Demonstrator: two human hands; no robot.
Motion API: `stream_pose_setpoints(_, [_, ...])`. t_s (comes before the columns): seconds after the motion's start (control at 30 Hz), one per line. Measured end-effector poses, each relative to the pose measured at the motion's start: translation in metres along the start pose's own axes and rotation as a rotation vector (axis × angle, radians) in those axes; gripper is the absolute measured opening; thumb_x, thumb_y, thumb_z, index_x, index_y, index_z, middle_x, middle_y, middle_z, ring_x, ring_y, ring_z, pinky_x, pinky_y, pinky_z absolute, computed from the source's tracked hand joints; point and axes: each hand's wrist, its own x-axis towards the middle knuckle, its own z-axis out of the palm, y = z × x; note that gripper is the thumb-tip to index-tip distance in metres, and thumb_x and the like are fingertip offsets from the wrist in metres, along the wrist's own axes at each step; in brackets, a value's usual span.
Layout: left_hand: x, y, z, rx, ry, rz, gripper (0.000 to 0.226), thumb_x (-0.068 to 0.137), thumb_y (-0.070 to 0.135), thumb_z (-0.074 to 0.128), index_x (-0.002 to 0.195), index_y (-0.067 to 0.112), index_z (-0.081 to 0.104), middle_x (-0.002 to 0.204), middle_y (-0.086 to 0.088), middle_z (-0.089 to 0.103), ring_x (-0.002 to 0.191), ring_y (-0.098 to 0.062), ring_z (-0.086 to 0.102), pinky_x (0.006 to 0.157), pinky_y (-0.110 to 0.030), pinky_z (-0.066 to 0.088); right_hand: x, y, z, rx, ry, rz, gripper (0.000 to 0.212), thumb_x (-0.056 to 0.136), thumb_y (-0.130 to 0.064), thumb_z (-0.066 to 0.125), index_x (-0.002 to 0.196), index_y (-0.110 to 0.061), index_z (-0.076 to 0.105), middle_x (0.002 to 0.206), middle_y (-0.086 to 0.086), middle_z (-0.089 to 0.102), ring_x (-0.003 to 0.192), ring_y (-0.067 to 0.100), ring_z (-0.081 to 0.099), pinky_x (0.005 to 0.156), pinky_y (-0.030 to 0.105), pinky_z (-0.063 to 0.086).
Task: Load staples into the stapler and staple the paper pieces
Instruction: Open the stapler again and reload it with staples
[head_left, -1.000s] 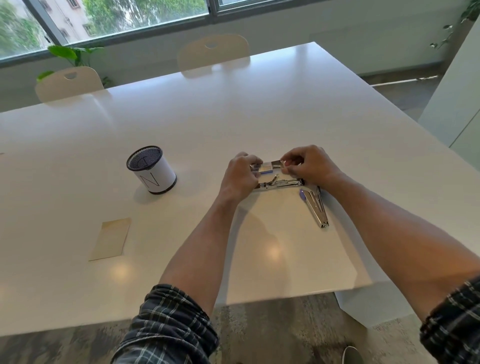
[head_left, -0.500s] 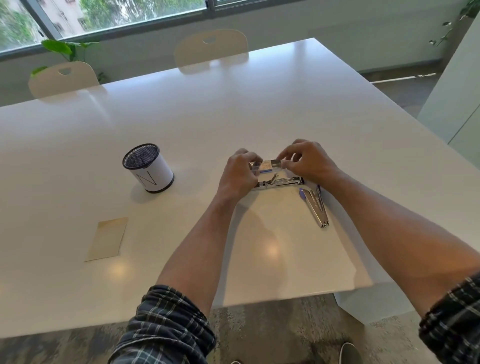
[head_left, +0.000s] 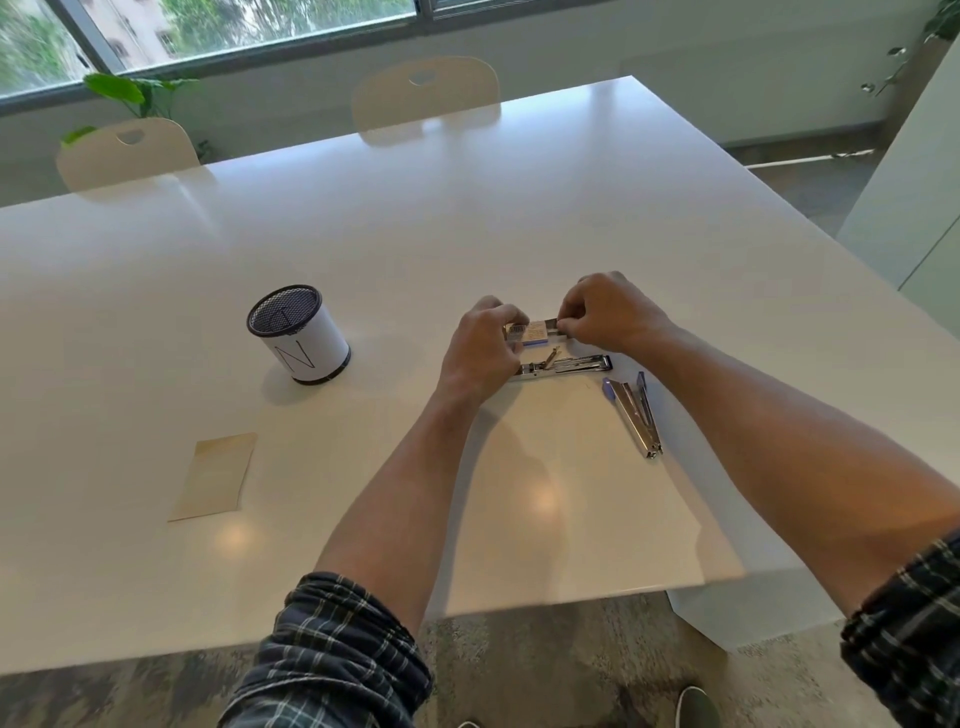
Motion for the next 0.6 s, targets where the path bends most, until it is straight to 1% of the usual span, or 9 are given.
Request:
stream_pose_setpoints(0.13, [0.000, -0.001, 0.001, 0.003, 0.011, 0.025, 0.027, 0.082, -0.001, 0.073, 0.107, 0.008, 0.077, 0.103, -0.004, 0.063, 0.081, -0.015, 0.059, 0.072, -0.023, 0.052, 0.003, -0.005, -0.002, -0.053, -0.035, 0.010, 0.010, 0.090, -0.009, 0.070, 0.090, -0.009, 0.080, 0.088, 0.006, 0.074, 0.078, 0.021, 0.068, 0.074, 0.040, 0.062])
stream_pose_setpoints(0.37, [-0.002, -0.002, 0.001, 0.003, 0.009, 0.031, 0.027, 0.083, 0.000, 0.072, 0.108, 0.008, 0.077, 0.104, -0.005, 0.064, 0.082, -0.016, 0.061, 0.075, -0.030, 0.056, 0.004, -0.008, -0.001, -0.093, -0.077, -0.023, 0.009, 0.091, -0.011, 0.067, 0.090, -0.005, 0.074, 0.093, 0.009, 0.069, 0.081, 0.024, 0.066, 0.076, 0.040, 0.059])
stream_pose_setpoints(0.43, [-0.002, -0.002, 0.001, 0.000, 0.006, 0.019, 0.027, 0.083, 0.000, 0.072, 0.109, 0.008, 0.077, 0.104, -0.005, 0.064, 0.084, -0.018, 0.062, 0.076, -0.032, 0.057, 0.003, -0.006, -0.002, -0.089, -0.078, -0.033, 0.008, 0.092, -0.012, 0.067, 0.090, -0.005, 0.072, 0.093, 0.008, 0.066, 0.082, 0.023, 0.063, 0.075, 0.037, 0.057])
stream_pose_setpoints(0.53, [-0.002, -0.002, 0.001, -0.012, 0.004, 0.005, 0.028, 0.084, 0.001, 0.071, 0.110, 0.008, 0.078, 0.104, -0.006, 0.064, 0.085, -0.020, 0.063, 0.079, -0.036, 0.057, 0.001, -0.001, -0.005, -0.023, -0.032, 0.010, 0.007, 0.091, -0.013, 0.069, 0.086, -0.009, 0.067, 0.087, 0.004, 0.062, 0.077, 0.020, 0.058, 0.067, 0.028, 0.048])
stream_pose_setpoints(0.6, [-0.002, -0.001, 0.000, -0.012, -0.003, -0.001, 0.028, 0.083, 0.001, 0.070, 0.110, 0.008, 0.078, 0.103, -0.006, 0.065, 0.085, -0.020, 0.064, 0.080, -0.037, 0.057, -0.002, 0.004, -0.005, 0.024, 0.012, 0.057, 0.007, 0.090, -0.013, 0.069, 0.086, -0.008, 0.066, 0.081, 0.003, 0.063, 0.073, 0.019, 0.057, 0.063, 0.027, 0.045])
